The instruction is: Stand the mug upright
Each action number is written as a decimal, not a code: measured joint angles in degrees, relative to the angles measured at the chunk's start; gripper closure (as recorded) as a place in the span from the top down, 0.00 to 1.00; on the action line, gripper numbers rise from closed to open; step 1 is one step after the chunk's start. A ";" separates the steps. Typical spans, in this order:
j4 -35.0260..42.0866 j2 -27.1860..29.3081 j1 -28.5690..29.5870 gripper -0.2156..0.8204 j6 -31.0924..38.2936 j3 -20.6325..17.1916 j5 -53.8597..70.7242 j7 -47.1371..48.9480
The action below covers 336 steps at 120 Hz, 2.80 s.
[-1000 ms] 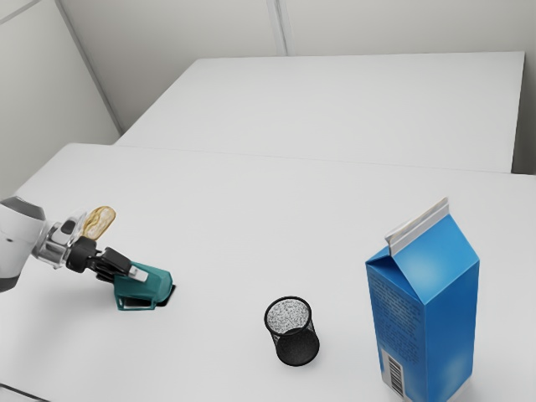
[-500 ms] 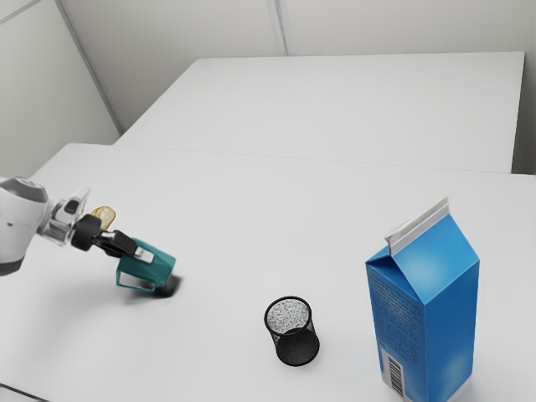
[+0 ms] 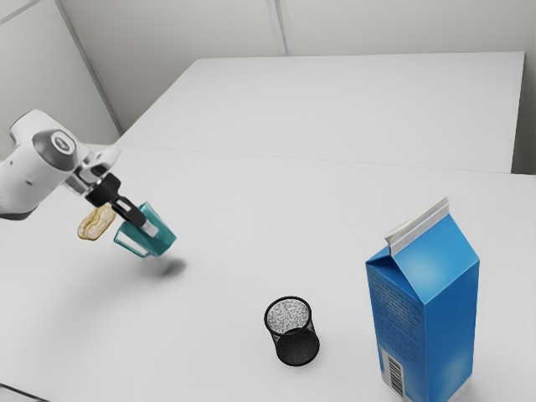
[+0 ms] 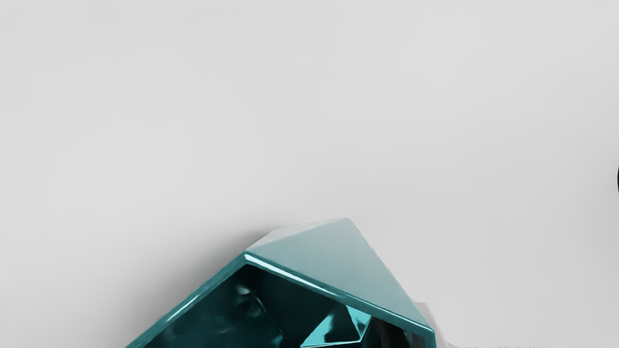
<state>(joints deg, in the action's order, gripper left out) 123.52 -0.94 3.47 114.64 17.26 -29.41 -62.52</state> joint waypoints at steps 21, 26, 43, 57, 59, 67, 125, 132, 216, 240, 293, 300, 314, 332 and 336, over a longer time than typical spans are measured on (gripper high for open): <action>-2.09 -0.51 -1.01 0.03 3.77 -6.11 9.79 3.46; -2.23 -0.59 -2.36 0.03 4.70 -7.04 11.24 4.19; -2.31 -0.81 -7.73 0.03 7.53 -10.01 15.43 6.84; -2.23 -1.39 -11.43 0.03 9.95 -11.35 18.13 8.98; -2.20 -1.42 -11.61 0.03 10.31 -11.55 18.93 9.36; -2.04 -1.45 -11.65 0.03 11.76 -12.11 21.54 10.82; 5.45 -0.55 -6.64 0.03 21.48 -12.28 30.56 19.54; 6.24 -0.52 -7.37 0.03 23.01 -12.26 31.94 20.46; 12.18 -1.16 -9.81 0.03 34.37 -12.17 35.47 26.74; 12.21 -1.21 -9.62 0.06 35.07 -12.22 35.34 27.47; 12.14 -1.24 -10.24 0.36 35.03 -12.34 34.87 27.60; 12.12 -1.22 -10.11 0.40 34.96 -12.34 34.87 27.60; 11.99 -1.16 -9.98 0.46 34.81 -12.34 34.86 27.60; 11.79 -0.77 -10.07 0.54 34.55 -12.35 34.86 27.59; 11.70 -0.66 -10.08 0.56 34.41 -12.39 34.86 27.59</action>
<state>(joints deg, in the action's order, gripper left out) 135.22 -1.60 -6.61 149.05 4.87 5.45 -34.94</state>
